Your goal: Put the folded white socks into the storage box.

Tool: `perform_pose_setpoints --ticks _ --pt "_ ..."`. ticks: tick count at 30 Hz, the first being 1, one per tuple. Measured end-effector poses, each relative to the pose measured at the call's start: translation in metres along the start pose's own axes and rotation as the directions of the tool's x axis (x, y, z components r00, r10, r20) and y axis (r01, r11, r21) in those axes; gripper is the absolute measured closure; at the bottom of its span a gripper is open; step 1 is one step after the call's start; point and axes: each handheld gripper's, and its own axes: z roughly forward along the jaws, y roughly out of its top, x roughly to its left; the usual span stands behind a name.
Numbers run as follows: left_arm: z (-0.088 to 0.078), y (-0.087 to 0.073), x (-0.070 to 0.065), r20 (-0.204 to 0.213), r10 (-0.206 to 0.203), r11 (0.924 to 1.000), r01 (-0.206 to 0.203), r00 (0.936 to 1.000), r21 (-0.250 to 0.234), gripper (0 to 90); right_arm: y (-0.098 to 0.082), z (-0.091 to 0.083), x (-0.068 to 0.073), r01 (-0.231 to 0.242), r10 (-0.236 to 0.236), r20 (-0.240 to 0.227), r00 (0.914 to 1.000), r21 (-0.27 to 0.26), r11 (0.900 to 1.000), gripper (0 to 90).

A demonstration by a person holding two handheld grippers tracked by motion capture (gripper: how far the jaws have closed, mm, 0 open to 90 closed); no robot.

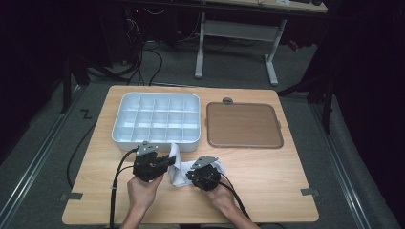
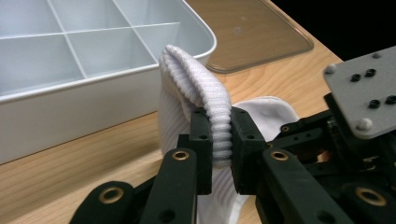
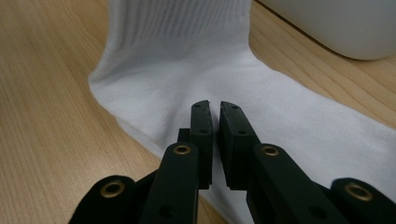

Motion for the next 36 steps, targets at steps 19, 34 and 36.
perform_pose_setpoints --ticks 19,34,36 --pt "0.013 -0.011 -0.001 -0.012 0.052 0.9966 -0.052 0.9985 0.064 81.4 0.005 -0.027 0.0 -0.015 0.017 0.016 0.9997 -0.085 0.996 76.8" --pt "0.016 -0.016 -0.001 -0.019 0.064 0.9945 -0.062 0.9977 0.085 81.4 -0.03 -0.067 -0.047 -0.165 0.181 0.132 0.9746 -0.119 0.979 65.3" --pt "0.017 -0.016 -0.001 -0.019 0.063 0.9944 -0.061 0.9978 0.087 81.4 -0.033 -0.064 -0.05 -0.181 0.195 0.139 0.9709 -0.108 0.978 64.8"
